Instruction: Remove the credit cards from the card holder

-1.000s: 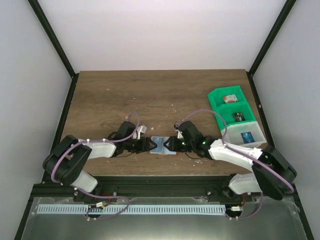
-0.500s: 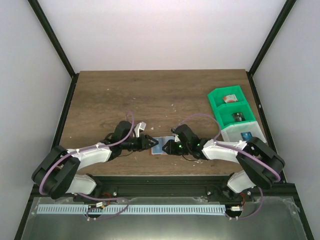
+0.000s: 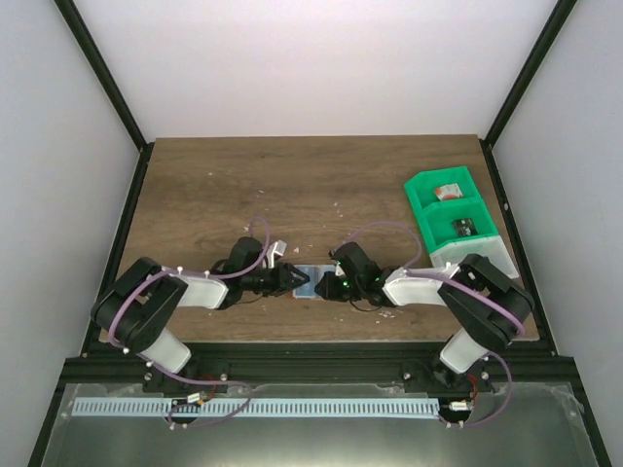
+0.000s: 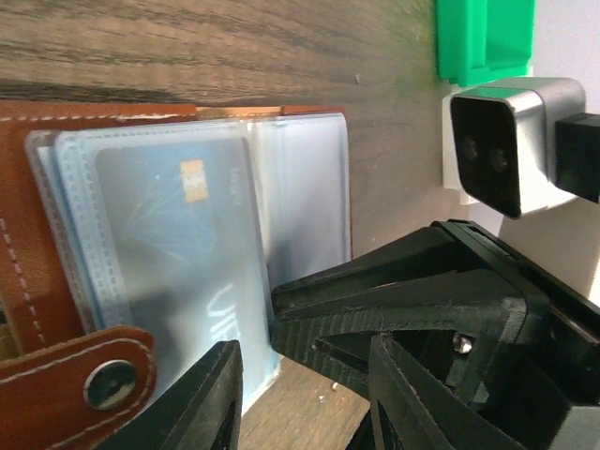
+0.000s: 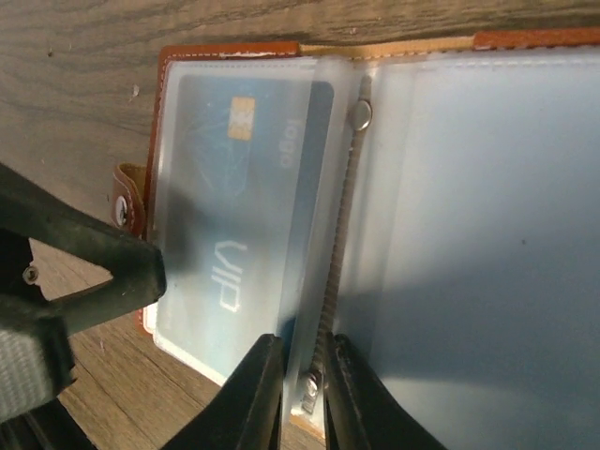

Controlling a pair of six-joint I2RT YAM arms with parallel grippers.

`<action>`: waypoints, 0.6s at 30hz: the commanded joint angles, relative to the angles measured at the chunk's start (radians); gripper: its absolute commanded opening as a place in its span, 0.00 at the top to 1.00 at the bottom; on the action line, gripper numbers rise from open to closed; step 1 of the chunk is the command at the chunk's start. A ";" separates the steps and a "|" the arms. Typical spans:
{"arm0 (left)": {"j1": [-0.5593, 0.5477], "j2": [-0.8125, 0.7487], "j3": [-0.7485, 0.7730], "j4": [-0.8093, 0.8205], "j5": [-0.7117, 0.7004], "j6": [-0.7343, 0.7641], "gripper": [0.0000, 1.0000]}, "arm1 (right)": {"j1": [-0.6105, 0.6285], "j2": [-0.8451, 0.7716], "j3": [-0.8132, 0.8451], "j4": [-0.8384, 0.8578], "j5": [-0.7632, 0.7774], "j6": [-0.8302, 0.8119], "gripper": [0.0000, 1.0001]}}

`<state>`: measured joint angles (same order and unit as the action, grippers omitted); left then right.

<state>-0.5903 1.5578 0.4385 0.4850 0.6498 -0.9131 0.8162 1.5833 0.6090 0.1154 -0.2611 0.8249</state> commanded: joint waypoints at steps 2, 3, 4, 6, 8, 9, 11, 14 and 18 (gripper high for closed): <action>0.021 0.040 0.003 0.037 0.010 0.020 0.60 | 0.009 0.020 -0.014 -0.003 0.041 -0.008 0.88; 0.025 0.040 0.006 0.014 -0.002 0.034 0.60 | 0.009 0.022 -0.017 0.002 0.039 -0.007 0.89; 0.030 0.036 0.009 -0.017 -0.023 0.049 0.60 | 0.009 0.025 -0.023 0.006 0.037 -0.005 0.90; 0.034 0.017 0.014 -0.078 -0.063 0.080 0.60 | 0.009 0.027 -0.031 0.017 0.033 -0.003 0.92; 0.035 -0.009 0.017 -0.131 -0.102 0.107 0.59 | 0.009 0.032 -0.039 0.027 0.031 0.001 0.92; 0.035 -0.022 0.017 -0.146 -0.115 0.117 0.58 | 0.009 0.034 -0.041 0.031 0.029 0.001 0.92; 0.035 -0.034 0.012 -0.143 -0.114 0.123 0.58 | 0.009 0.037 -0.041 0.036 0.023 0.002 0.92; 0.035 -0.016 -0.002 -0.093 -0.080 0.105 0.61 | 0.009 0.037 -0.040 0.042 0.021 0.003 0.92; 0.035 0.035 -0.016 -0.020 -0.041 0.074 0.62 | 0.009 0.032 -0.040 0.043 0.019 0.006 0.92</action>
<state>-0.5598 1.5505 0.4389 0.3920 0.5774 -0.8314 0.8162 1.5955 0.5861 0.1768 -0.2554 0.8280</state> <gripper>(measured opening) 0.387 0.079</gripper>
